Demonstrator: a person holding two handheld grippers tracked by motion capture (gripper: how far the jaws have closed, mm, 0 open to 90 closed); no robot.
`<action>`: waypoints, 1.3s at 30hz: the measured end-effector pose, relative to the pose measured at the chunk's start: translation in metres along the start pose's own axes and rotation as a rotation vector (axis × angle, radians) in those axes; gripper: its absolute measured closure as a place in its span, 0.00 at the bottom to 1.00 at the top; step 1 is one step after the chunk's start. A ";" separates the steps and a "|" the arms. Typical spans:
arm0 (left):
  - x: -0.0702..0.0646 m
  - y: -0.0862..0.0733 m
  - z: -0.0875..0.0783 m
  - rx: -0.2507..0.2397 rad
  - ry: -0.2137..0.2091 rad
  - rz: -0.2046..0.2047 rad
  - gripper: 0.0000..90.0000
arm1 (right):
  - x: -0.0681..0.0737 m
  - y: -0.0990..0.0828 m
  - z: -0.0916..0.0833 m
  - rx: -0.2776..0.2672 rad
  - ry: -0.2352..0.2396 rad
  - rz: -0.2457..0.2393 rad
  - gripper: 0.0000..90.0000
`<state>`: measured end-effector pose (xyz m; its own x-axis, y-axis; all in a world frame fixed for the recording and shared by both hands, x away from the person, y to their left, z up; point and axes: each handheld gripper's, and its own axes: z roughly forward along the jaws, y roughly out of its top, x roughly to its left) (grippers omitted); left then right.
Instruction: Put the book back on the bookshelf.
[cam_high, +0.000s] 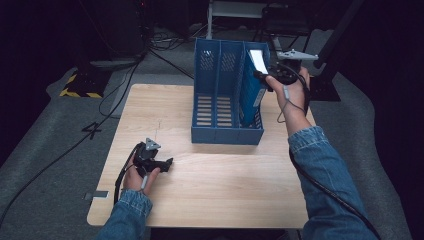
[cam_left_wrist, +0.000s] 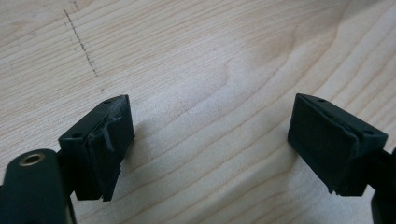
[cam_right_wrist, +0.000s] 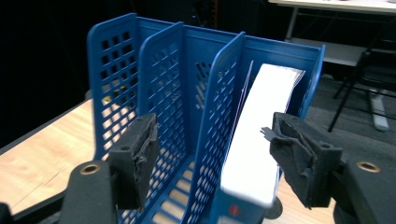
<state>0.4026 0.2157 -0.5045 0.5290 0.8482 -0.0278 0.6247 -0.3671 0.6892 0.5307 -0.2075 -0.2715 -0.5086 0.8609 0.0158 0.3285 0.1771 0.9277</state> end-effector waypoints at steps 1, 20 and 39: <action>0.001 -0.001 0.000 -0.004 -0.004 0.008 0.16 | -0.001 -0.002 -0.005 -0.002 0.014 -0.002 0.37; 0.002 -0.001 -0.001 0.003 -0.007 0.010 0.16 | 0.017 -0.052 -0.084 0.056 0.177 -0.131 0.33; 0.003 -0.001 -0.001 0.002 -0.006 0.014 0.15 | 0.023 -0.174 -0.065 0.271 0.273 -0.132 0.32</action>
<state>0.4032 0.2185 -0.5045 0.5411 0.8406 -0.0230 0.6187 -0.3795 0.6879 0.4103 -0.2492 -0.4082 -0.7412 0.6704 0.0349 0.4252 0.4286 0.7972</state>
